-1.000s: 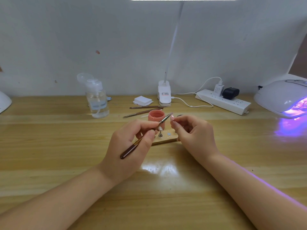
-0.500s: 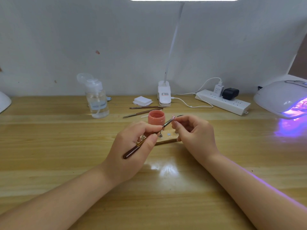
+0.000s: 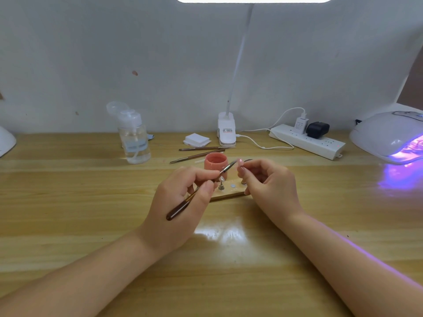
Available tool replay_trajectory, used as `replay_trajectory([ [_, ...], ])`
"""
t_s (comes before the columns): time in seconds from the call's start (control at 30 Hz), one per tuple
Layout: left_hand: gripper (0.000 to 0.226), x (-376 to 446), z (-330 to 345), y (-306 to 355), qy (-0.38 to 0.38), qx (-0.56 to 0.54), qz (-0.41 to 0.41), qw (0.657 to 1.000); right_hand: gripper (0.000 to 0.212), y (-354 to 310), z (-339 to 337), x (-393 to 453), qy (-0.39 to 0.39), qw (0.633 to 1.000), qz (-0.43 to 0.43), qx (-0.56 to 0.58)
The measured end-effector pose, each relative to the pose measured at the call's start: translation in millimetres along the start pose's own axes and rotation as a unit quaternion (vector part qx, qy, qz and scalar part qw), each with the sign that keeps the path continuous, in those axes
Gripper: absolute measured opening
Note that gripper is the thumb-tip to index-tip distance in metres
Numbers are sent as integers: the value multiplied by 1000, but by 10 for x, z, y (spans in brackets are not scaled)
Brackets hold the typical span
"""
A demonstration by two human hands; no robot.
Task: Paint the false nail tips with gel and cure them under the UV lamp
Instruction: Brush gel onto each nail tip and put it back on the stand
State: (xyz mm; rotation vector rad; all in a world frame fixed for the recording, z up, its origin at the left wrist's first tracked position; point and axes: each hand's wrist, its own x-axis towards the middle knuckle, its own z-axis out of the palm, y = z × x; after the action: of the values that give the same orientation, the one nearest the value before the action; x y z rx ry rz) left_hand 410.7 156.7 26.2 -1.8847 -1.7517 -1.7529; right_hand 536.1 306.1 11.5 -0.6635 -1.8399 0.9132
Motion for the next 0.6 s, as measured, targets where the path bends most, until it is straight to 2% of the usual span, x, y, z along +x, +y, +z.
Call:
replay_trajectory([
  [0.17, 21, -3, -8, -11, -19, 12, 7, 1000, 7, 3, 3, -3, -1, 1000, -4, -3],
  [0.3, 19, -6, -11, -10, 19, -10, 1, 1000, 14, 16, 1, 15, 16, 1000, 7, 2],
  [0.43, 19, 18, 8, -15, 44, -20, -23, 999, 8, 5, 14, 2, 9, 1000, -5, -13],
  [0.6, 22, 24, 17, -31, 0, 7, 3, 1000, 3, -10, 4, -6, 2, 1000, -16, -12],
])
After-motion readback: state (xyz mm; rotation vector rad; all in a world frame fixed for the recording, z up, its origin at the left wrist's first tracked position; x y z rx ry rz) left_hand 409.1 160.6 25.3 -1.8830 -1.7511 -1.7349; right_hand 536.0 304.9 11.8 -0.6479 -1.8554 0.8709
